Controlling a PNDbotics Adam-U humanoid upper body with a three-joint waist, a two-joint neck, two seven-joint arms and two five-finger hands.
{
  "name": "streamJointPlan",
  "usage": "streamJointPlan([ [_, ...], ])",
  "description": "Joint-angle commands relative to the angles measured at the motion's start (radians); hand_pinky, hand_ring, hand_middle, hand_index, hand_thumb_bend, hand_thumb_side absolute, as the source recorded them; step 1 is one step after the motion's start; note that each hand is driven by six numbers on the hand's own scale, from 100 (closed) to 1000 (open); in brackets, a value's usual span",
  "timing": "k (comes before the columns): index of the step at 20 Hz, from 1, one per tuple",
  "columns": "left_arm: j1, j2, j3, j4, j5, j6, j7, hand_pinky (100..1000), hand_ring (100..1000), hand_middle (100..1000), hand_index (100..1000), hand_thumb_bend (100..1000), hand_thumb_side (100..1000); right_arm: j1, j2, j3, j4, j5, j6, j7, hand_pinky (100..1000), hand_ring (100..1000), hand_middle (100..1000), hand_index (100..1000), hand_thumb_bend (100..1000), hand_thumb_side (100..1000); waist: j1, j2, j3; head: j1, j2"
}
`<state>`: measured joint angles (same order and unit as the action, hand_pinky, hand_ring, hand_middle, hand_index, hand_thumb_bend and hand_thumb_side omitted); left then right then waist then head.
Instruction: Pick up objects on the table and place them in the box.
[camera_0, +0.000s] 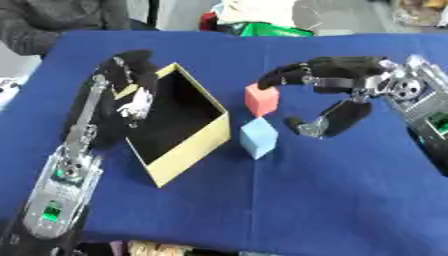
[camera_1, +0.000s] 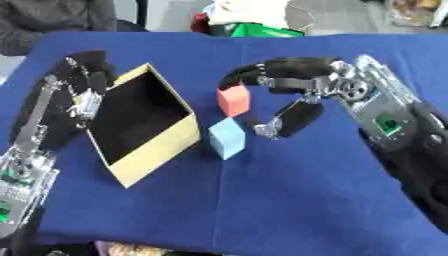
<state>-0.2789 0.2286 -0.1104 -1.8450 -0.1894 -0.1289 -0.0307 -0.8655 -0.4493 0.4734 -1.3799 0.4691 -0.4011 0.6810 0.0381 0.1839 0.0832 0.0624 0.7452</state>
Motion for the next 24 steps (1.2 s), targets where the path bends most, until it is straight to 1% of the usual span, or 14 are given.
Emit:
streamJointPlan([
  [1,-0.02,0.0,-0.003,-0.02,0.004,-0.002,-0.007,671,655,624,813,168,559,-0.03,0.018,-0.021,0.058,0.062,-0.034,-0.025,877,968,965,1000,100,424,0.001,-0.01,0.01,-0.011,-0.013],
  [6,-0.026,-0.003,-0.005,-0.021,0.006,-0.002,-0.01,671,654,623,813,169,560,-0.038,0.046,-0.03,0.138,0.138,-0.085,-0.05,878,967,963,1000,100,404,0.004,-0.004,0.027,-0.017,-0.016],
  [11,-0.026,-0.004,-0.004,-0.021,0.005,-0.001,-0.011,670,654,623,812,171,562,-0.039,0.059,-0.026,0.167,0.187,-0.127,-0.046,880,966,964,1000,100,406,0.006,-0.001,0.027,-0.018,-0.013],
  [17,-0.023,-0.004,-0.002,-0.021,0.003,-0.001,-0.011,670,653,622,812,172,563,-0.033,0.058,-0.019,0.165,0.211,-0.155,-0.019,881,964,963,1000,100,408,0.005,0.0,0.018,-0.015,-0.014],
  [24,-0.02,-0.002,0.0,-0.021,0.0,-0.001,-0.01,670,653,621,812,176,562,-0.026,0.041,0.0,0.107,0.186,-0.167,0.009,881,960,959,1000,100,408,0.001,-0.006,0.004,-0.011,-0.013],
])
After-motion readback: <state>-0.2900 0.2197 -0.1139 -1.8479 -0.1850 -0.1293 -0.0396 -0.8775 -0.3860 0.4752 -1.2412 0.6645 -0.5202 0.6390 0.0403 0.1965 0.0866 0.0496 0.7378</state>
